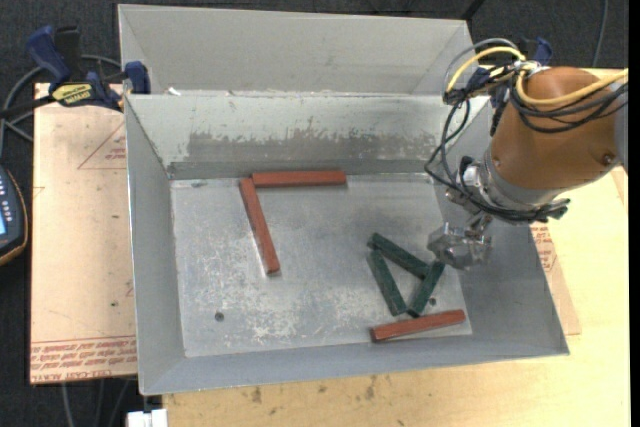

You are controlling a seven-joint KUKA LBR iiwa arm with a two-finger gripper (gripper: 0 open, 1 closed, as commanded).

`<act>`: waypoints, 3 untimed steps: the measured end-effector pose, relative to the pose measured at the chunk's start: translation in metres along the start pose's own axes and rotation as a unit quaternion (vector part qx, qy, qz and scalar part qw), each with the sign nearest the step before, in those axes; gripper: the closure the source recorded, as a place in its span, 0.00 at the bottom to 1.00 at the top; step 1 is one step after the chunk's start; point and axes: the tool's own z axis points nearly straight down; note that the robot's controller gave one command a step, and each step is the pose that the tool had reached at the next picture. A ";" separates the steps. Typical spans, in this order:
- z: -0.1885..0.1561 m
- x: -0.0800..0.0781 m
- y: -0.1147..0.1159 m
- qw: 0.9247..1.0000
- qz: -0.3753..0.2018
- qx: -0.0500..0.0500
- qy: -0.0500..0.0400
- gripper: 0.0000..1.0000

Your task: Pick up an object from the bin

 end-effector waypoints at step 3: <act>-0.127 -0.052 -0.024 0.973 -0.230 0.000 0.000 1.00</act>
Offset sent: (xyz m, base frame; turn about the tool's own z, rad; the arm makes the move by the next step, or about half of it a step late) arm 0.0568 0.0034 -0.0035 -0.4107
